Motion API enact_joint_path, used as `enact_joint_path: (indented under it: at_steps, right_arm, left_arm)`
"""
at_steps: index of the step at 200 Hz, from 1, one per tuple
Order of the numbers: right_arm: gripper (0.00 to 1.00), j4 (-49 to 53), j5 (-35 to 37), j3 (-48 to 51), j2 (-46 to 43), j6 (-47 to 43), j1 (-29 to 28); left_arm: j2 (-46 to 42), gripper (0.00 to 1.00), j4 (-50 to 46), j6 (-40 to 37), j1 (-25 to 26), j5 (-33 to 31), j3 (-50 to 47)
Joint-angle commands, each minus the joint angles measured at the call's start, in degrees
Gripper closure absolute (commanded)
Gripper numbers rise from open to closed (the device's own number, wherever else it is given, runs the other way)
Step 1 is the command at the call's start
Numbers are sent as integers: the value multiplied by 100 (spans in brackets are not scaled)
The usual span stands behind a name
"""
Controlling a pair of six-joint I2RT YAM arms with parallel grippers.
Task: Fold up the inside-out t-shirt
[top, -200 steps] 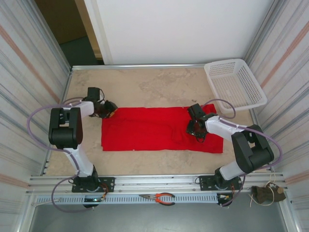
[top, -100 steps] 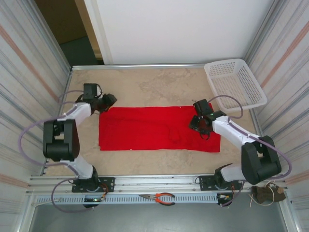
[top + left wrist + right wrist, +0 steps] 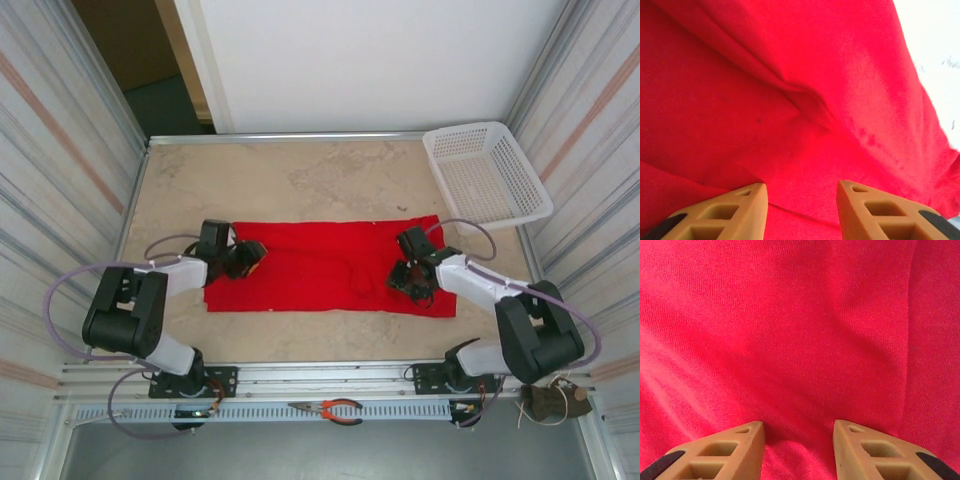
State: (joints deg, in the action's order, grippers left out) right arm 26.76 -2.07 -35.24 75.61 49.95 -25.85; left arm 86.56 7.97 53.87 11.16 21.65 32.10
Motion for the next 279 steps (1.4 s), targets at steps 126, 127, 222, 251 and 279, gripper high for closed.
enact_joint_path:
  at_steps: [126,127,222,251,279]
  right_arm:
    - [23,489,-1232,-793,-69,-1453,2735]
    - [23,471,-1242,-792,-45,-1449,2743]
    - [21,-654,-2130,-134,520,-1168,2588]
    - [21,-880,-2214,-53,503,-1106,2401]
    - [19,-1030,-2210,34,329,-1049,2356]
  left_arm:
    - [-99,56,-321,-187,1437,231,1703]
    - [-58,56,-291,-181,1479,242,1725]
    - [2267,55,437,110,2897,543,2876]
    - [2489,55,655,246,3023,516,2749]
    - [2615,55,750,317,3094,491,2745]
